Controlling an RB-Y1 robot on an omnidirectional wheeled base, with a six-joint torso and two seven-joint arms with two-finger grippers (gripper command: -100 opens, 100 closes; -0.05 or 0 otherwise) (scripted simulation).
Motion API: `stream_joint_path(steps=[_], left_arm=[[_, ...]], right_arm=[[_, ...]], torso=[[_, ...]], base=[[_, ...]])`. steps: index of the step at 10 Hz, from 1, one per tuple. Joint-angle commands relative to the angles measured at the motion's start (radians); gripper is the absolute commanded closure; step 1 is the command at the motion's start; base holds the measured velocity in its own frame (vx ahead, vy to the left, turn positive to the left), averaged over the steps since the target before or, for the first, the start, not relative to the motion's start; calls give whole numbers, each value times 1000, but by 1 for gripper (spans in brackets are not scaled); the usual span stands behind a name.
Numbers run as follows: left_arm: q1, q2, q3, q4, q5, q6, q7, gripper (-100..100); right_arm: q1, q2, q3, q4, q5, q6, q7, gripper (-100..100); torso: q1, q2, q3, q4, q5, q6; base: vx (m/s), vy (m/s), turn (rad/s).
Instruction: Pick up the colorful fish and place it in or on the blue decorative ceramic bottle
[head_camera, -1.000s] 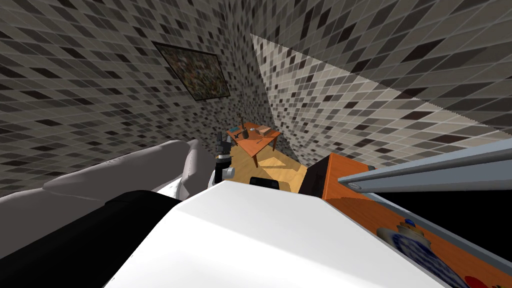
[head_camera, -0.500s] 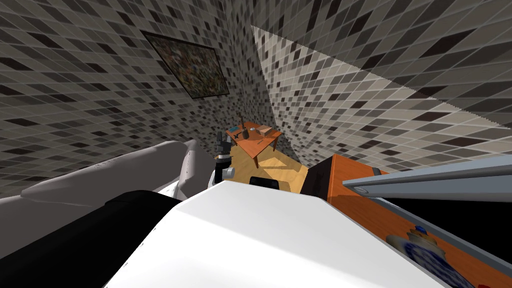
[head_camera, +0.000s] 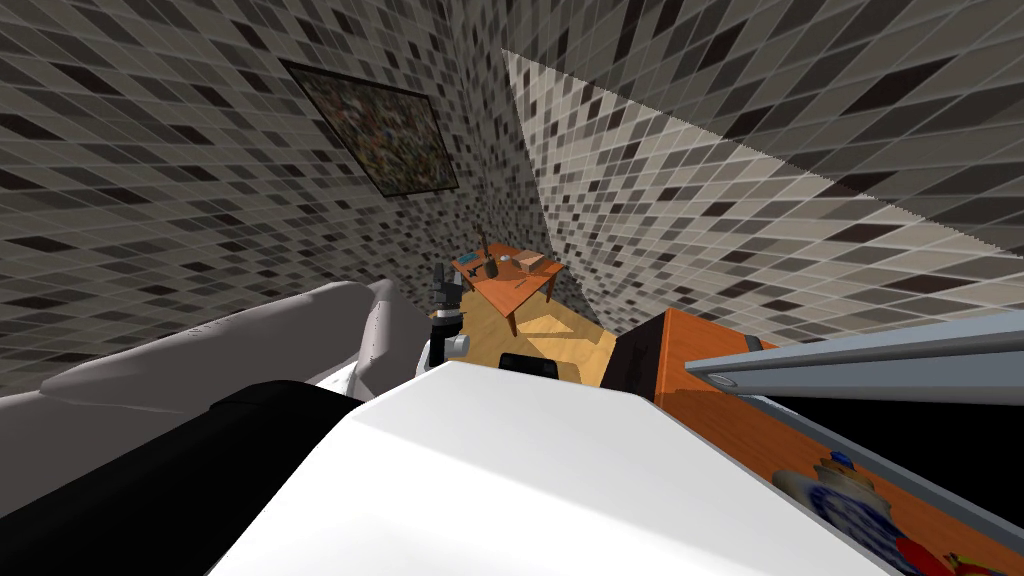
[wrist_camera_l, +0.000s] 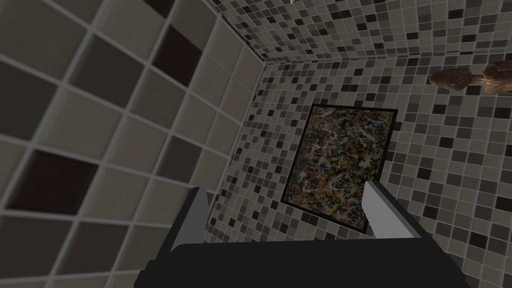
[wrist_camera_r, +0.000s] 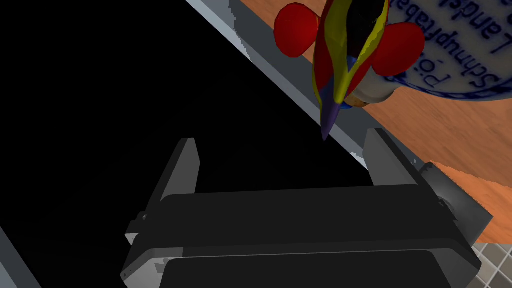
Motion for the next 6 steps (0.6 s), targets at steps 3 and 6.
stream_joint_path(steps=[3, 6], left_arm=[[0, 0, 0, 0, 0, 0, 0, 0], [0, 0, 0, 0, 0, 0, 0, 0]], right_arm=[[-26, -40, 76, 3, 80, -6, -96, -100], [-39, -60, 114, 4, 119, -9, -193, -100]], torso=[[0, 0, 0, 0, 0, 0], [0, 0, 0, 0, 0, 0]], base=[[3, 5, -55], [3, 6, -44]])
